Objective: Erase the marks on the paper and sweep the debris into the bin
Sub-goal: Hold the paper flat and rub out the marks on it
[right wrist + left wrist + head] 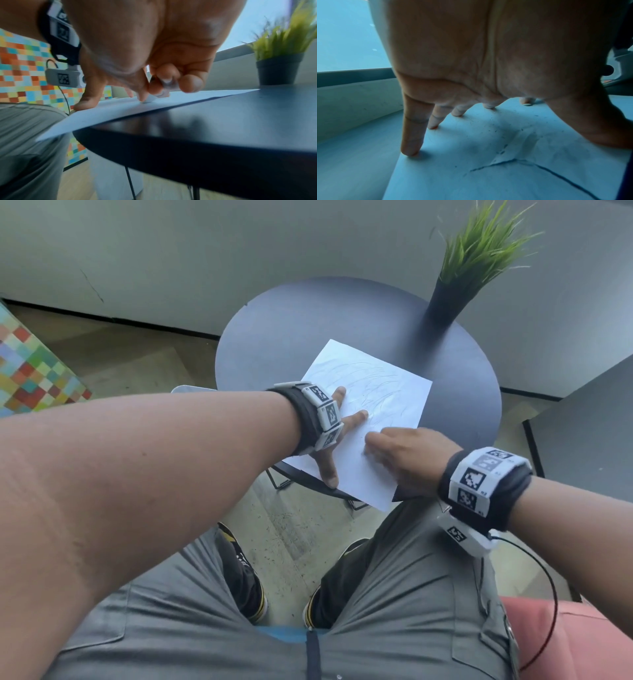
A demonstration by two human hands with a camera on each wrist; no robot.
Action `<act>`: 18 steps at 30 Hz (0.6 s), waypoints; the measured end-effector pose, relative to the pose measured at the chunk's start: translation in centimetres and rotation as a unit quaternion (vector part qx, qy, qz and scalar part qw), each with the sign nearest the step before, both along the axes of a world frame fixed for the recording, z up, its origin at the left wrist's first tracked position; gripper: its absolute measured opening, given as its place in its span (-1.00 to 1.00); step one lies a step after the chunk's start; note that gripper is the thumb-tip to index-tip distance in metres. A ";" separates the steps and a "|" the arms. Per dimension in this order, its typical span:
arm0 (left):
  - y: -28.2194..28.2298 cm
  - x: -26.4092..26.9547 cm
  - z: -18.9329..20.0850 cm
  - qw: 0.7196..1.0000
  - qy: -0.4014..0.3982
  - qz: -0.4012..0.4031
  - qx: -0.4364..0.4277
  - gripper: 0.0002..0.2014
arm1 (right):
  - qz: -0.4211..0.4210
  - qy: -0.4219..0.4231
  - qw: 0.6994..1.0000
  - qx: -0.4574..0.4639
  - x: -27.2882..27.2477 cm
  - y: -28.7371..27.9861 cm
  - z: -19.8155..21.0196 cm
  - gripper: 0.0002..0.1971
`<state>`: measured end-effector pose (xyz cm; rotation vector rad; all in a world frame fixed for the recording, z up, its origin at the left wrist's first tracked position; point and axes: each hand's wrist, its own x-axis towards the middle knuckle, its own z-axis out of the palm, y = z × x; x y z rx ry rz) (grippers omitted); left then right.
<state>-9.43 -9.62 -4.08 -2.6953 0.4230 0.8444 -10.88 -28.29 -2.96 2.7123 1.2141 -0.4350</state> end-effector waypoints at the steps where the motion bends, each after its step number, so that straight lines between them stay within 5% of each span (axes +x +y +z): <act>1: 0.1 -0.1 0.0 1.000 0.003 0.003 0.000 0.46 | -0.013 0.000 1.000 0.002 0.0 -0.1 -0.1 -0.82; 5: -0.1 -0.1 0.1 1.000 -0.001 -0.002 0.005 0.49 | 0.069 0.061 0.996 0.008 -3.8 0.7 -0.3 -0.93; 11: 0.1 -0.2 0.3 1.000 0.003 0.012 -0.015 0.44 | -0.105 -0.008 0.994 0.040 0.5 -1.8 -0.5 -0.82; 18: -0.6 -1.1 -0.8 0.996 -0.022 0.057 -0.064 0.34 | -0.068 0.011 0.998 0.007 -1.5 0.1 -0.6 -0.94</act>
